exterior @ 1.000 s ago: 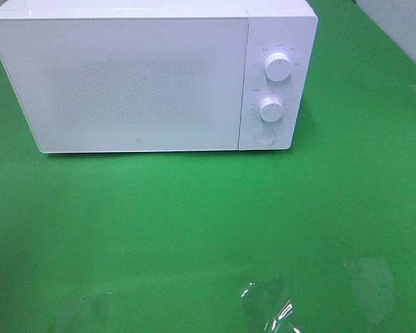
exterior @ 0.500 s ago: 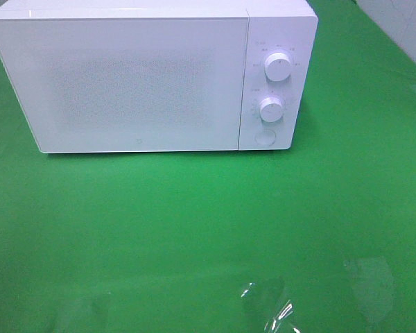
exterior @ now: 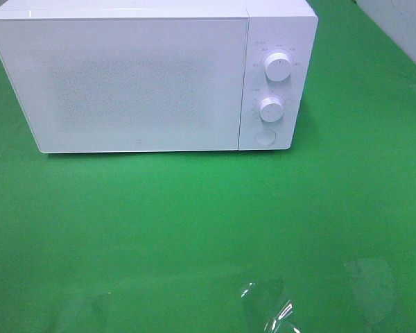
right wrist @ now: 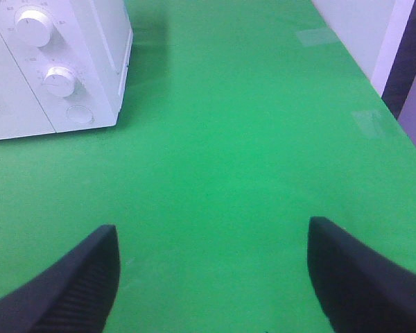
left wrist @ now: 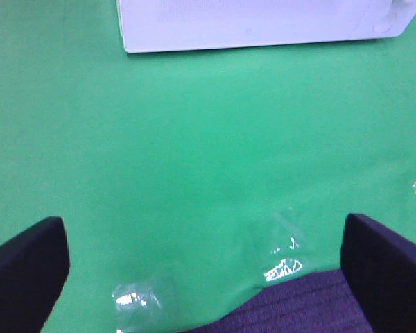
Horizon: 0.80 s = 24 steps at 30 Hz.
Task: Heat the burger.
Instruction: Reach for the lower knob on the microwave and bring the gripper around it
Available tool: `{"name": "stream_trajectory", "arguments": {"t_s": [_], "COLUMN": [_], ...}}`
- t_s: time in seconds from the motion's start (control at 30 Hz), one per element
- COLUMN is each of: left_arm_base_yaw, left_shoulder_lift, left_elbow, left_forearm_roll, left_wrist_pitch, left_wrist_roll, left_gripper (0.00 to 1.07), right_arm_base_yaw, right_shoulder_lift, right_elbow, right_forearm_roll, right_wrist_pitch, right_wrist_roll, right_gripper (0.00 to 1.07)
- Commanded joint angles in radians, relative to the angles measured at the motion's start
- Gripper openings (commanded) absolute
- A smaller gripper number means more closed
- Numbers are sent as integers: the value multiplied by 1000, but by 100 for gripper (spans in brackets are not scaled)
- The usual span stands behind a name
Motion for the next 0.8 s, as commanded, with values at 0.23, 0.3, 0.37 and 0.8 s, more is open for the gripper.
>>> {"name": "stream_trajectory", "arguments": {"t_s": [0.23,0.3,0.37,0.8], "left_arm_base_yaw": [86,84,83,84], "left_shoulder_lift": [-210,-207,-212,-204], "left_elbow": [1,2,2,2], "left_forearm_roll": [-20,-18,-18,-18], "left_wrist_pitch": [-10,-10,-10,-10], "left_wrist_roll": [-6,-6,-6,-6], "left_gripper": [99,99,99,99], "right_arm_base_yaw": [-6,-6,-6,-6], "right_shoulder_lift": [-25,-25,-25,-25], "right_elbow": [3,3,3,3], "right_forearm_roll": [1,0,1,1], "right_wrist_pitch": [-7,-7,-7,-7], "right_wrist_roll": [8,8,8,8], "right_gripper": [73,73,73,73]}}
